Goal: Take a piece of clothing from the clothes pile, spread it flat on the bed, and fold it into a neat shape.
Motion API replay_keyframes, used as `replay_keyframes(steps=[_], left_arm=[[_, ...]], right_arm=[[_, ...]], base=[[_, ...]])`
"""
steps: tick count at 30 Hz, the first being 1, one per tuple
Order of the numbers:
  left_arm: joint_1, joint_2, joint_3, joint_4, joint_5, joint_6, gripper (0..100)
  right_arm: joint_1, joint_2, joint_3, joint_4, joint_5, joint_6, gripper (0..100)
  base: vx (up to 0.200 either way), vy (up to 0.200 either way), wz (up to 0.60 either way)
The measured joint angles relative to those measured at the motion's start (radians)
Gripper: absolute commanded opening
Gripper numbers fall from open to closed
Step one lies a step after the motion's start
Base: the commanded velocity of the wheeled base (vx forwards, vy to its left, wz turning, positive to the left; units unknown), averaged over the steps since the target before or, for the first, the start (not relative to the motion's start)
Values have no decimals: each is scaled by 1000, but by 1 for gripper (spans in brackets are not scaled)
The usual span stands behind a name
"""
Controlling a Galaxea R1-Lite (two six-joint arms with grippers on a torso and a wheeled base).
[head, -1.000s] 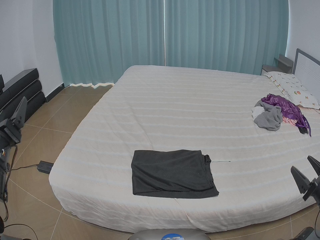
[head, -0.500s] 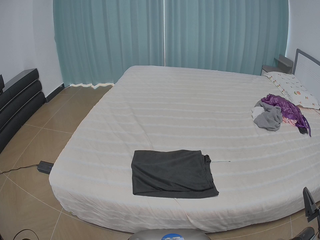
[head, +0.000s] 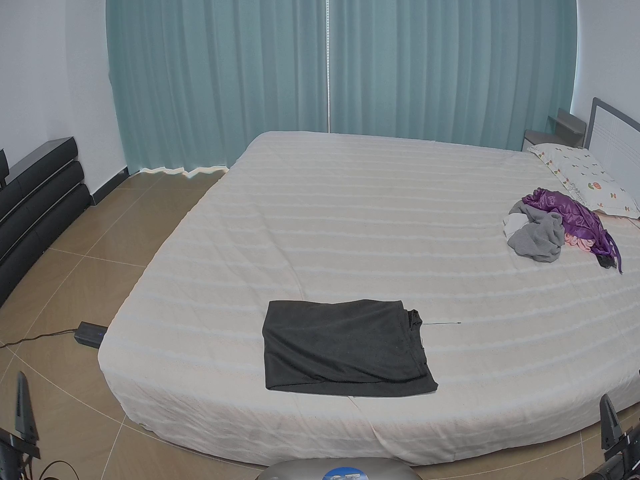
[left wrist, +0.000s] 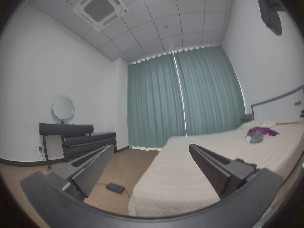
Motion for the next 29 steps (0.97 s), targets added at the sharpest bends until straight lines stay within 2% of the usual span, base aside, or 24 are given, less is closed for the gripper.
replay_keyframes(steps=[6, 9, 12, 20, 25, 29], left_arm=[[3, -13, 1, 209, -75, -36, 100], [4, -16, 1, 223, -158, -76, 100], [4, -17, 1, 223, -203, -132, 100], [5, -17, 1, 231, -199, -143, 100], [5, -17, 1, 247, -130, -150, 100], [5, -17, 1, 273, -179, -148, 100]], right_arm=[[-1, -9, 0, 37, -7, 42, 100], [-2, -11, 0, 43, -6, 49, 100], [-2, -11, 0, 44, -2, 51, 100], [-1, -11, 0, 45, 2, 53, 100], [-1, -11, 0, 45, 2, 51, 100], [-1, -11, 0, 45, 2, 52, 100]], base=[[0, 0, 0], [0, 0, 0], [0, 0, 0], [0, 0, 0], [0, 0, 0], [0, 0, 0]])
